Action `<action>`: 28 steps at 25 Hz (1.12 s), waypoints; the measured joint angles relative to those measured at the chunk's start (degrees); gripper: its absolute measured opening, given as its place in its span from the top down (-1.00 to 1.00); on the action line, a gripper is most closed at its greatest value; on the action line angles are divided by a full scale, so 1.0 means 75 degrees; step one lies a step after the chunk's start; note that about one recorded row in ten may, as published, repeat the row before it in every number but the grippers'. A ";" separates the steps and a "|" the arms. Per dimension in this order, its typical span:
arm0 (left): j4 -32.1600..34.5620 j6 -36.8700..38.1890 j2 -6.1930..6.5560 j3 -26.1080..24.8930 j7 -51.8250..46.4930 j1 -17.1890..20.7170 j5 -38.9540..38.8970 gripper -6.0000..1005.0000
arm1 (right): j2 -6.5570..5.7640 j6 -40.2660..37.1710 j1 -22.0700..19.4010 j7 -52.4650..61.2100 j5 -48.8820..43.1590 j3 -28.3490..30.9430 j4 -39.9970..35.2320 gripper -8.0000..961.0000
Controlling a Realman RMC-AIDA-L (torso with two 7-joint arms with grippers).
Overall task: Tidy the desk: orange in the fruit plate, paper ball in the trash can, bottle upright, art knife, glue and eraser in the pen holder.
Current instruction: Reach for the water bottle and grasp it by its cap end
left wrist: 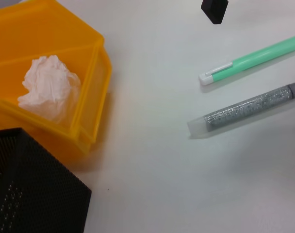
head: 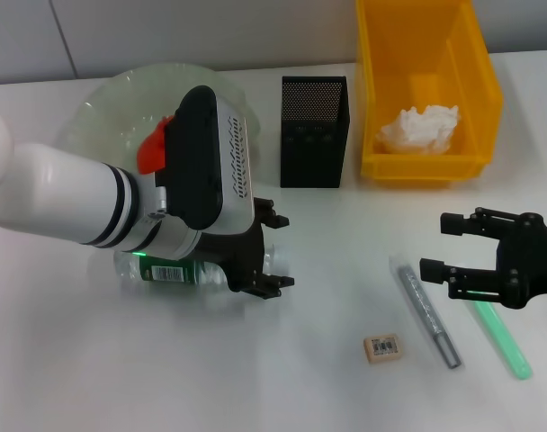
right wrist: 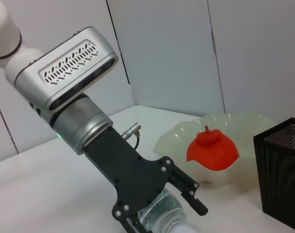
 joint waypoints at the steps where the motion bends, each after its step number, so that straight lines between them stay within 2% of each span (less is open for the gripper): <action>1: -0.0004 -0.0003 0.0000 0.0005 -0.0001 0.0000 0.0009 -0.53 | 0.0000 0.0000 0.0003 0.0000 0.0000 -0.0004 0.0000 -0.64; 9: -0.0110 -0.0171 0.0000 0.0210 -0.0016 -0.0001 0.0081 -0.53 | 0.0010 -0.0032 0.0009 0.0000 0.0000 -0.0020 -0.0003 -0.64; 12: -0.0130 -0.0191 0.0000 0.0230 -0.0016 -0.0002 0.0081 -0.25 | 0.0012 -0.0086 0.0018 0.0000 0.0000 -0.0020 0.0054 -0.64; 22: -0.0185 -0.0296 0.0000 0.0291 -0.0062 -0.0013 0.0103 -0.21 | 0.0013 -0.0104 0.0033 0.0000 -0.0002 -0.0018 0.0079 -0.64; 28: -0.0185 -0.0375 -0.0005 0.0434 -0.0520 -0.0075 0.0498 -0.18 | 0.0012 -0.0131 0.0050 0.0000 -0.0002 -0.0018 0.0079 -0.64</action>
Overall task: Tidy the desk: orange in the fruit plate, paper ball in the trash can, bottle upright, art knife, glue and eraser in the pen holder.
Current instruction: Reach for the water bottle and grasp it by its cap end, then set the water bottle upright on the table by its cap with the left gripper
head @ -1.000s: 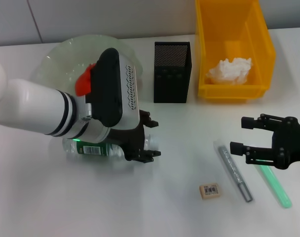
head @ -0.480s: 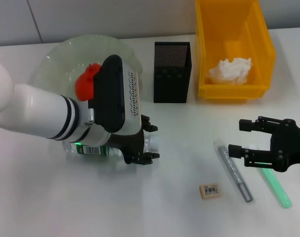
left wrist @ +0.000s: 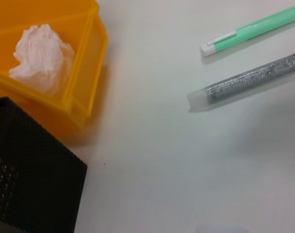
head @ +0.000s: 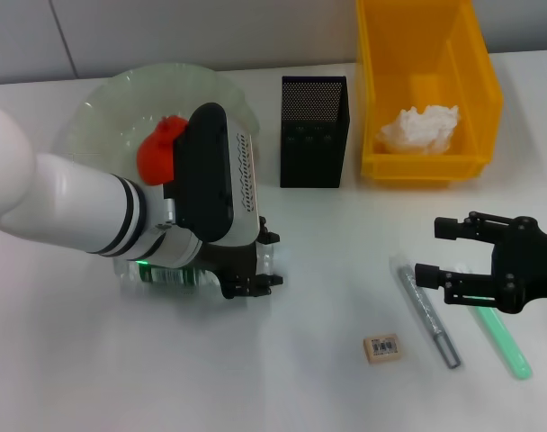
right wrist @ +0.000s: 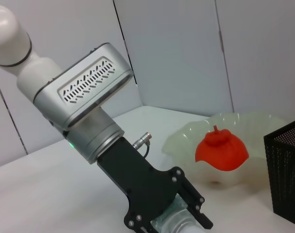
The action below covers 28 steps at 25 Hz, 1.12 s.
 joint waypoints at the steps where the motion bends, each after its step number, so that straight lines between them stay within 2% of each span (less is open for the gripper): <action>1: 0.0001 -0.0009 -0.0001 0.0021 -0.0054 -0.0005 0.0035 -0.14 | 0.0000 -0.0005 0.0003 0.0000 0.0000 0.0000 0.0000 -0.64; 6: 0.0038 -0.0026 -0.0007 0.0039 -0.0089 -0.0009 0.0051 0.08 | 0.0000 -0.0021 0.0031 0.0000 0.0001 0.0000 0.0021 -0.64; 16: 0.0114 -0.0122 -0.0007 0.0037 -0.0089 -0.0004 0.0021 0.12 | 0.0000 -0.0019 0.0064 0.0000 0.0009 -0.0001 0.0077 -0.64; 28: 0.0667 -0.0084 0.0024 -0.0036 -0.0469 0.0250 0.0011 0.11 | -0.0002 -0.0025 0.0065 0.0000 0.0013 0.0086 0.0082 -0.64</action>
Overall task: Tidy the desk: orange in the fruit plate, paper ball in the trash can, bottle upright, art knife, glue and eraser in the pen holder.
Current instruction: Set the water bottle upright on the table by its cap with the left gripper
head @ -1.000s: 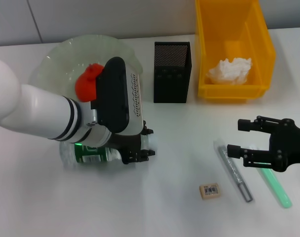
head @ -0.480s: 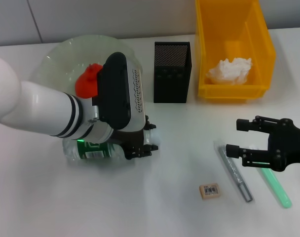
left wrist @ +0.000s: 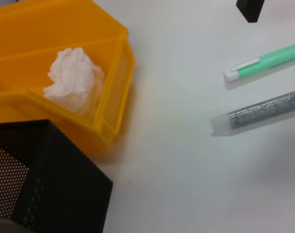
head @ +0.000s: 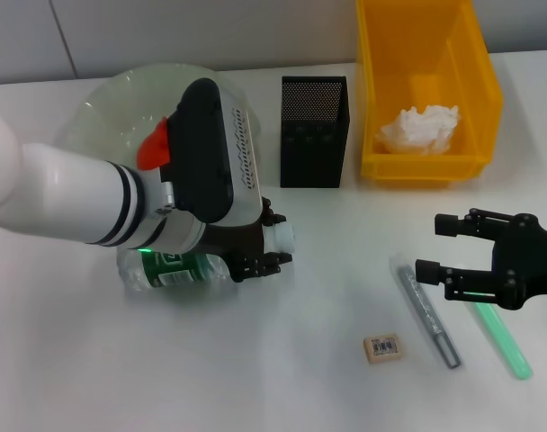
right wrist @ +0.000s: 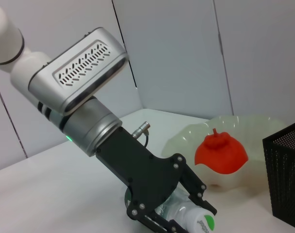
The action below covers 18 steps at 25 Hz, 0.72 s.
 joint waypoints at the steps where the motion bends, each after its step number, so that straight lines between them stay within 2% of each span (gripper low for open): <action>1: 0.0000 0.0000 0.0000 0.0000 0.0000 0.0000 0.0000 0.11 | -0.0002 0.0000 0.0000 0.0000 0.0000 0.0008 0.0000 -0.64; 4: 0.0103 -0.0002 0.0009 0.0000 -0.0063 0.0075 0.0019 0.10 | -0.0012 0.0005 -0.0002 0.0000 0.0000 0.0034 -0.0005 -0.64; 5: 0.0513 0.0008 0.0030 -0.0067 -0.0114 0.0395 0.0038 0.10 | -0.0016 0.0005 -0.0005 0.0000 0.0000 0.0048 -0.0010 -0.64; 18: 0.1657 0.0020 0.0038 -0.0423 -0.0113 0.1331 0.0014 0.10 | -0.0013 -0.0030 -0.0013 -0.0001 -0.0001 0.0098 0.0000 -0.64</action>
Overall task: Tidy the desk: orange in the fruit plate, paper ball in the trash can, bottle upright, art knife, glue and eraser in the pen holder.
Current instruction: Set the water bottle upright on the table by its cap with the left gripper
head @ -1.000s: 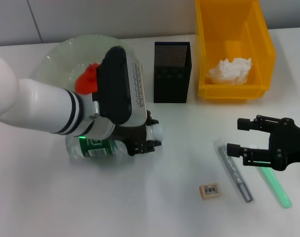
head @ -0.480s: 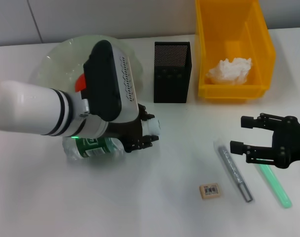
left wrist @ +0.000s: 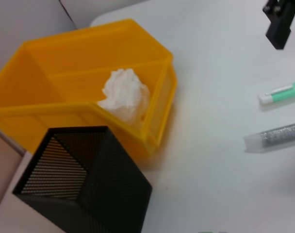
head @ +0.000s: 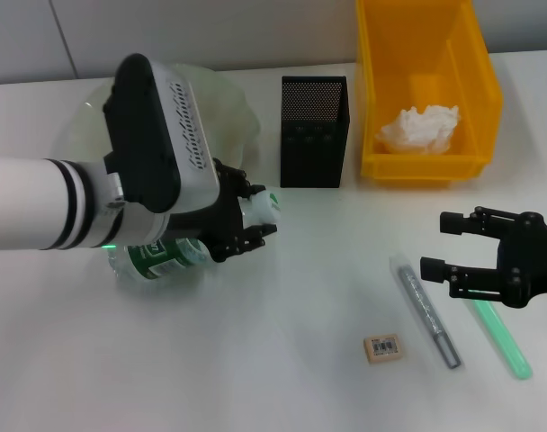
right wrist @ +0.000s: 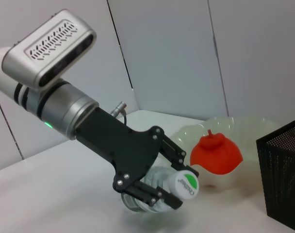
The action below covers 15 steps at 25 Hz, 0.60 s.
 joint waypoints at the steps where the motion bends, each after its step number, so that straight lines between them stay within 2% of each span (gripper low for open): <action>1: 0.0071 -0.0003 -0.0001 -0.0025 0.0000 0.0060 -0.0015 0.09 | 0.0001 -0.0001 0.0003 0.0000 0.0000 -0.0003 0.0000 -0.64; 10: 0.0343 0.0006 0.0001 -0.0130 0.0003 0.0315 -0.0127 0.09 | 0.0003 -0.0002 0.0013 -0.0004 0.0000 -0.0023 0.0000 -0.64; 11: 0.0577 0.0006 0.0000 -0.0168 0.0035 0.0579 -0.0396 0.09 | 0.0004 -0.0002 0.0013 -0.0005 0.0000 -0.0025 0.0000 -0.64; 15: 0.0684 0.0005 0.0001 -0.0173 0.0036 0.0684 -0.0544 0.08 | 0.0003 -0.0002 0.0013 -0.0010 0.0000 -0.0039 -0.0001 -0.64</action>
